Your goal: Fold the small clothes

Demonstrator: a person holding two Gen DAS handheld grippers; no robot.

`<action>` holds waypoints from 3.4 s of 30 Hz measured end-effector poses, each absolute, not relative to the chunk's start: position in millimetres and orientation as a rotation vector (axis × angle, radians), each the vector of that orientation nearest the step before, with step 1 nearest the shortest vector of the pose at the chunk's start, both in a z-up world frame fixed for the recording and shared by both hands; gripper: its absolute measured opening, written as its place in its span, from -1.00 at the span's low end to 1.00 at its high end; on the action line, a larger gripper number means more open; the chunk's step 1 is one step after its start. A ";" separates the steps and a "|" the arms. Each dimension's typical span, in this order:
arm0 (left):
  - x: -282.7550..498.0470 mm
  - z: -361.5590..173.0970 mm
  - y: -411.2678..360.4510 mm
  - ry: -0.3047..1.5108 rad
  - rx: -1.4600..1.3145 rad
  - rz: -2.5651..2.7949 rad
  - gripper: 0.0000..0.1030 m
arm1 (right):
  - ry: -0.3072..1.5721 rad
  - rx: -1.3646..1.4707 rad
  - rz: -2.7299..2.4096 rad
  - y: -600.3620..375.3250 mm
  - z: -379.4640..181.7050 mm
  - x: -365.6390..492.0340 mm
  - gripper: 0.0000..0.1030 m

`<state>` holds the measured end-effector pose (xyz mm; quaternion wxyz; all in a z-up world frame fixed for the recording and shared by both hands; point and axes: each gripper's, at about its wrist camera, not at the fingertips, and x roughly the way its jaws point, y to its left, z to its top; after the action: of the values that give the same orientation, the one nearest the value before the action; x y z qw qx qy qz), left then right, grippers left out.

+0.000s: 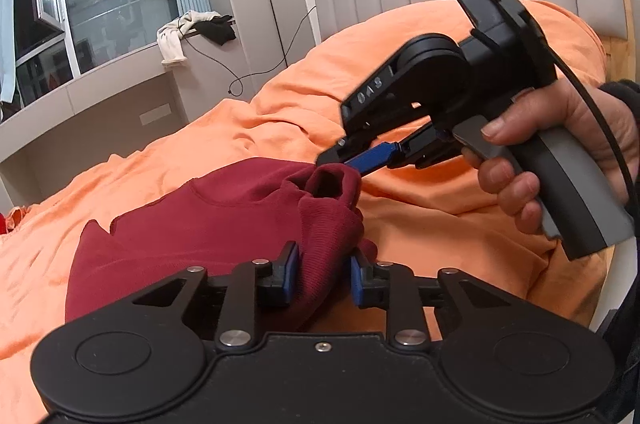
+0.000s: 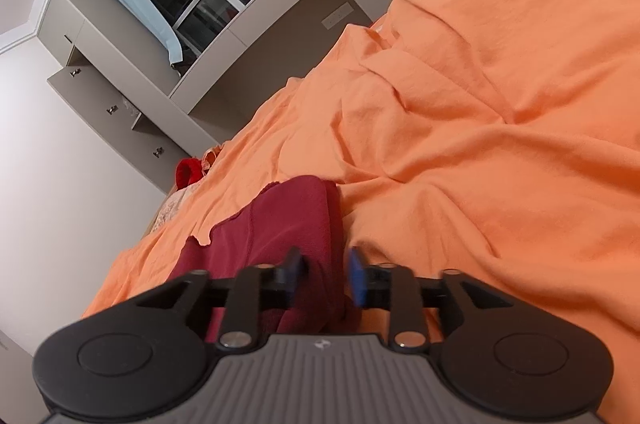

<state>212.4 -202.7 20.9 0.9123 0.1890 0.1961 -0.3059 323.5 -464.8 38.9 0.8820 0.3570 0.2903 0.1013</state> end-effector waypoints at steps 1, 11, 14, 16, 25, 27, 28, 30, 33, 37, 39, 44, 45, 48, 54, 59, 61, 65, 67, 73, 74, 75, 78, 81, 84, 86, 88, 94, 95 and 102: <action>211.1 21.3 -201.5 0.402 0.390 -0.634 -0.38 | 0.600 0.750 0.214 -465.4 39.2 323.0 0.04; 201.1 27.0 -195.6 0.414 0.325 -0.690 0.32 | 0.622 0.758 0.240 -459.1 37.9 325.7 0.60; 199.7 32.5 -190.7 0.421 0.270 -0.694 0.63 | 0.637 0.764 0.239 -458.7 34.2 326.5 0.69; 200.1 38.1 -185.7 0.421 0.232 -0.690 0.77 | 0.647 0.770 0.236 -459.3 31.6 327.0 0.77; 213.6 62.2 -150.2 0.419 0.129 -0.564 0.99 | 0.670 0.803 0.244 -458.6 24.7 329.6 0.98; 221.3 66.5 -140.8 0.437 0.098 -0.521 0.99 | 0.675 0.802 0.247 -457.2 23.8 330.1 0.99; 225.4 68.0 -135.8 0.442 0.087 -0.497 0.99 | 0.678 0.799 0.245 -456.6 23.1 330.3 0.99; 236.4 70.3 -124.1 0.458 0.068 -0.434 0.99 | 0.685 0.794 0.242 -454.5 22.0 331.3 0.99; 252.6 72.1 -108.4 0.492 0.032 -0.366 0.99 | 0.687 0.789 0.239 -452.8 21.0 331.9 0.99; 269.4 68.6 -88.7 0.567 -0.008 -0.296 0.99 | 0.685 0.786 0.234 -451.4 19.4 332.2 0.99; 274.7 64.0 -83.4 0.591 -0.016 -0.285 0.99 | 0.683 0.782 0.231 -450.1 17.6 332.6 0.99; 279.7 53.6 -75.7 0.611 -0.029 -0.295 0.99 | 0.679 0.754 0.221 -446.3 14.5 334.5 0.99; 280.5 51.8 -74.3 0.612 -0.036 -0.299 0.99 | 0.677 0.746 0.220 -445.5 13.9 334.7 1.00; 283.4 45.4 -72.1 0.614 -0.054 -0.307 0.99 | 0.666 0.722 0.221 -442.5 12.5 334.3 1.00; 293.0 30.8 -64.2 0.630 -0.122 -0.335 0.99 | 0.654 0.680 0.224 -438.7 11.1 335.7 1.00; 297.0 15.9 -56.8 0.654 -0.206 -0.353 0.99 | 0.653 0.679 0.209 -436.9 10.8 339.9 1.00; 300.5 12.8 -54.3 0.688 -0.260 -0.345 0.99 | 0.650 0.671 0.192 -434.1 10.0 341.7 1.00; 300.6 10.0 -58.7 0.684 -0.271 -0.334 0.99 | 0.629 0.652 0.163 -427.9 8.1 340.1 1.00; 296.9 4.7 -57.6 0.650 -0.266 -0.345 0.99 | 0.615 0.642 0.166 -427.7 7.2 337.6 1.00; 296.9 1.4 -57.6 0.633 -0.258 -0.350 0.99 | 0.610 0.642 0.160 -427.6 6.9 336.7 1.00; 296.9 1.6 -57.7 0.632 -0.258 -0.350 0.99 | 0.615 0.644 0.157 -427.7 7.5 337.5 1.00; 297.5 2.0 -58.1 0.632 -0.258 -0.351 0.99 | 0.623 0.651 0.156 -428.3 8.3 338.9 1.00; 297.6 1.8 -56.4 0.637 -0.254 -0.355 0.99 | 0.647 0.722 0.149 -434.6 10.6 344.3 1.00; 300.4 4.5 -54.0 0.648 -0.247 -0.374 0.99 | 0.664 0.832 0.146 -443.4 12.4 351.2 1.00; 304.9 6.1 -49.7 0.621 -0.274 -0.382 0.99 | 0.675 0.915 0.163 -447.3 15.6 359.7 1.00; 309.3 6.6 -47.7 0.610 -0.302 -0.359 0.99 | 0.677 0.939 0.192 -446.4 17.6 366.5 1.00; 316.7 8.1 -47.8 0.620 -0.323 -0.359 0.99 | 0.697 0.944 0.219 -444.4 16.6 376.7 1.00; 352.2 14.4 -54.7 0.741 -0.257 -0.451 0.99 | 0.747 0.994 0.236 -448.7 1.0 393.4 1.00; 356.4 14.4 -55.7 0.748 -0.231 -0.471 0.99 | 0.743 0.999 0.244 -449.4 -0.4 392.5 1.00; 354.9 -4.6 -52.6 0.711 -0.243 -0.496 0.99 | 0.696 0.869 0.302 -439.9 -5.5 385.3 0.99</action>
<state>354.9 -52.6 -4.6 0.9003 -0.1173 0.3437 -0.2398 385.3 -439.9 -5.5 0.8382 0.4108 0.3292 0.1428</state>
